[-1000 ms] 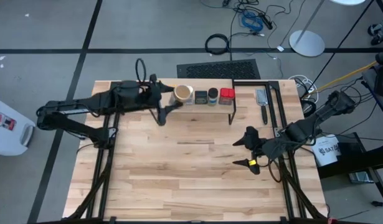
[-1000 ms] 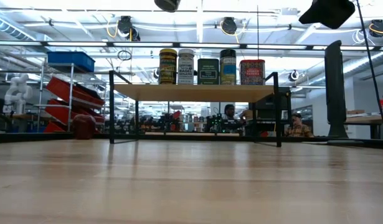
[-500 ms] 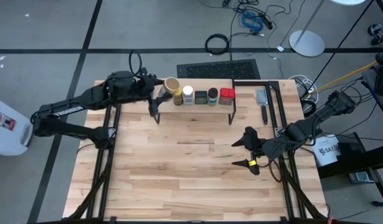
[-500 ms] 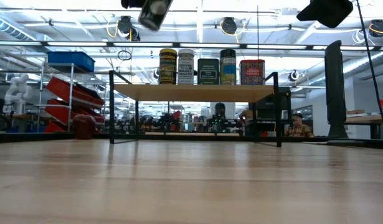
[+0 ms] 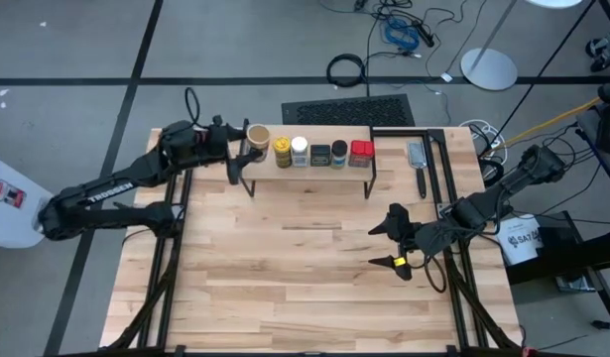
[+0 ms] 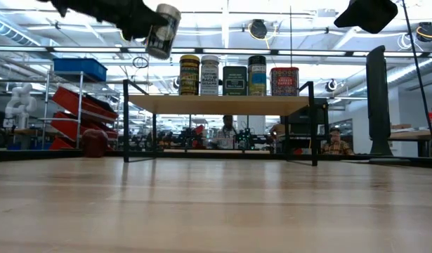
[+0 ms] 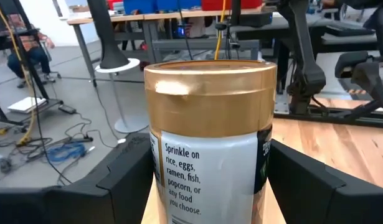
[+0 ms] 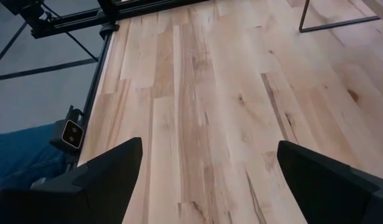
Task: Shelf spices
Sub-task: Put the brown seasoning bottle on the shelf
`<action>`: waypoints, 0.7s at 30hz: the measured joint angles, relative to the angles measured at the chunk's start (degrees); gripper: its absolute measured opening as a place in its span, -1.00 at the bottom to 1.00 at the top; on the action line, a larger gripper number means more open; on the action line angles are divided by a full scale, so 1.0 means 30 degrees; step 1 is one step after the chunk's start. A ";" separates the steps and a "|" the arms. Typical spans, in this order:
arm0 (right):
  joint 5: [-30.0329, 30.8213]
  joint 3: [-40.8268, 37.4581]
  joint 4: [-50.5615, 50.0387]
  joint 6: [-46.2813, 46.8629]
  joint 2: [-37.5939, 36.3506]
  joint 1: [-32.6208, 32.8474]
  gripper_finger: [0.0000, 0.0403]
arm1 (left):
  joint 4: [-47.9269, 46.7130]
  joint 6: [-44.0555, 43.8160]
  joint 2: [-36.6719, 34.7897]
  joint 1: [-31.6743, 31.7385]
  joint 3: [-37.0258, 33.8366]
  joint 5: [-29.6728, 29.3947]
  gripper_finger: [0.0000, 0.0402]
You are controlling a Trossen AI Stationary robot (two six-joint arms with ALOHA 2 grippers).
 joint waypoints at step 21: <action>0.0022 0.0000 0.0102 -0.0587 0.0000 0.0000 0.79 | 0.4849 -0.0233 0.0647 0.2870 -0.3991 0.2575 0.41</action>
